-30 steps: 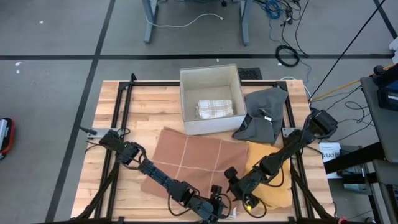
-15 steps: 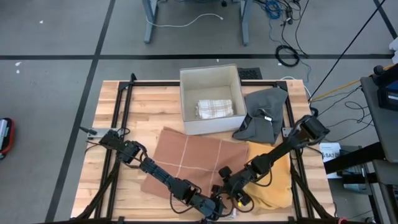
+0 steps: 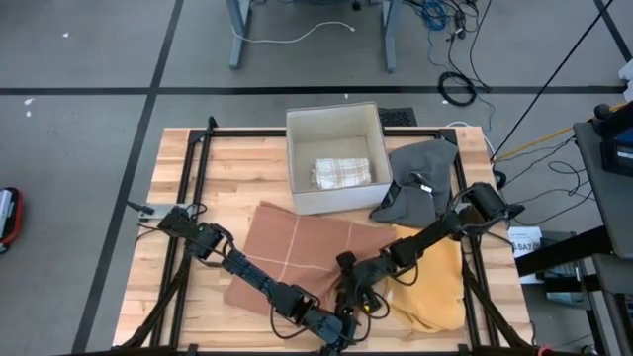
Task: Fold towel
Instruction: Fold the light brown towel
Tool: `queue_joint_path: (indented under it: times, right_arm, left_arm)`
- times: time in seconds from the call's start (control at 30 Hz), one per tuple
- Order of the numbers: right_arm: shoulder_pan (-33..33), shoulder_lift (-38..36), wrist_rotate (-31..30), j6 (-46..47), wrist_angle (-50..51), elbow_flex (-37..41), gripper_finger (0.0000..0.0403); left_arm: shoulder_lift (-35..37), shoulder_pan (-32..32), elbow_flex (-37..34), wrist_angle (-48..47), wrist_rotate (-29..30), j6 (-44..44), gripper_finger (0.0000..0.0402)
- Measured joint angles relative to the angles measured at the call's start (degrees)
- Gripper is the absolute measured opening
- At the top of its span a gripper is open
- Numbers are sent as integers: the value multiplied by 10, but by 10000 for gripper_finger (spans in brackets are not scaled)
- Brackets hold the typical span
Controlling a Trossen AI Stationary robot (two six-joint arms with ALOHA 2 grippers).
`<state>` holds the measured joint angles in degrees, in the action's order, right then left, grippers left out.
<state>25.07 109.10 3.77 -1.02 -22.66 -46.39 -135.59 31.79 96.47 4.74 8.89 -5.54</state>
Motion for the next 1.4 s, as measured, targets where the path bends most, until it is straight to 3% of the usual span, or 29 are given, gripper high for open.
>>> queue_joint_path:
  times: [0.43, 0.63, 1.17, 1.4]
  right_arm:
    - [-14, 1, 7, 8, 1, 0, 176]
    - [-14, 1, 7, 9, 1, 0, 176]
    - [-13, 1, 8, 20, 0, 0, 176]
    - [-14, 1, 8, 19, 1, 0, 176]
  left_arm:
    - [4, 6, 3, -62, 42, 33, 234]
    - [6, 21, 1, -162, 102, 51, 234]
    - [7, 9, -4, -119, 73, 28, 234]
    - [4, 5, 37, -130, 80, -11, 234]
